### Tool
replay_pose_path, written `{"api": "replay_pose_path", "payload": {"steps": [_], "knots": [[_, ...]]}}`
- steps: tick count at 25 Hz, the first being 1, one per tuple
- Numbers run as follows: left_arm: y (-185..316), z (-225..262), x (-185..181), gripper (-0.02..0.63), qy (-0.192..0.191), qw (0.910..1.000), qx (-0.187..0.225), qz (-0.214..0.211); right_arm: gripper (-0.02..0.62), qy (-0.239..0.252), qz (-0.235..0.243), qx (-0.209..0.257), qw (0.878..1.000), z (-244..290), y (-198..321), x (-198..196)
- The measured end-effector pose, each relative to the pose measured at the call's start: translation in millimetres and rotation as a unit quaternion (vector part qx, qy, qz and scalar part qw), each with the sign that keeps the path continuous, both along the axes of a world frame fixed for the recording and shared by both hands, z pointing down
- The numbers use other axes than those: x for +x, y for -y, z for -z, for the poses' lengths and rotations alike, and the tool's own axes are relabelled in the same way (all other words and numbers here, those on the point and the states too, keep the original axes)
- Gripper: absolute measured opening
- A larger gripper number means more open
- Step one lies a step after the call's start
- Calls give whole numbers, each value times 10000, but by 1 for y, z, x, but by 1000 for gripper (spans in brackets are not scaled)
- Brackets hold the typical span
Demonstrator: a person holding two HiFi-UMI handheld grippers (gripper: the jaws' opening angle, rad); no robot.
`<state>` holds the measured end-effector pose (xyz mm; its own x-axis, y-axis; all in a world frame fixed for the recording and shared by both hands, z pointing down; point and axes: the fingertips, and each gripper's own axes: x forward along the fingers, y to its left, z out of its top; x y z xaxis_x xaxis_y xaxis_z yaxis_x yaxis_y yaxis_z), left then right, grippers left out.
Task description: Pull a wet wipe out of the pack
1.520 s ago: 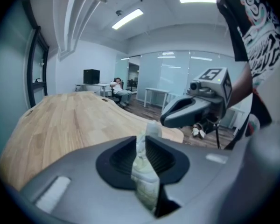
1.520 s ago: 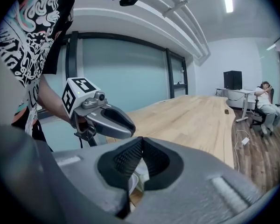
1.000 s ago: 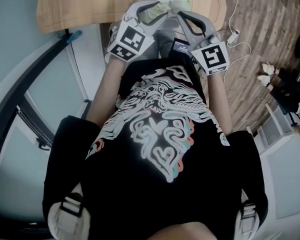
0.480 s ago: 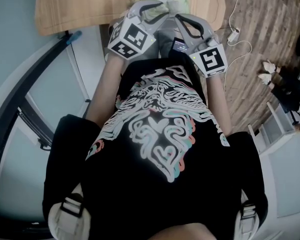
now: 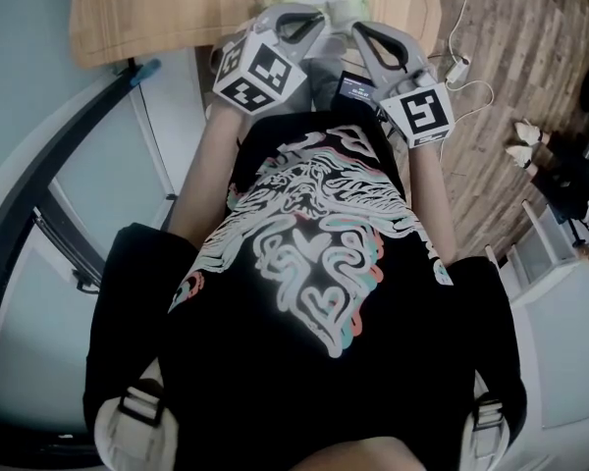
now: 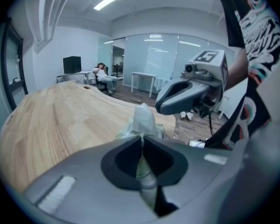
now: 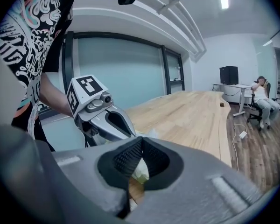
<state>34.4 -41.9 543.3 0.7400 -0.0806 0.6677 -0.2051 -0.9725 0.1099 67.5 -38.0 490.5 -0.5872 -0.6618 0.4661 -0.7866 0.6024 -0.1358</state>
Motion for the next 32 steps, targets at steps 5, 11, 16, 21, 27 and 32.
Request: {"api": "replay_pose_path", "payload": {"steps": [5, 11, 16, 21, 27, 32], "knots": [[1, 3, -1, -3, -2, 10000, -23, 79, 0, -171, 150, 61, 9997, 3, 0, -2], [2, 1, -2, -3, -13, 9999, -101, 140, 0, -53, 109, 40, 9999, 3, 2, -2], [2, 4, -3, -3, -43, 9997, -145, 186, 0, -95, 146, 75, 9998, 6, 5, -2], [4, 6, -4, -5, -79, 9996, -163, 196, 0, -103, 196, 112, 9997, 8, 7, -6], [7, 11, -6, -5, -93, 9996, -152, 229, 0, -142, 293, 117, 9994, 11, 7, -11], [11, 16, -12, -5, -93, 9995, -119, 279, 0, -146, 342, 137, 9992, 14, 11, -18]]}}
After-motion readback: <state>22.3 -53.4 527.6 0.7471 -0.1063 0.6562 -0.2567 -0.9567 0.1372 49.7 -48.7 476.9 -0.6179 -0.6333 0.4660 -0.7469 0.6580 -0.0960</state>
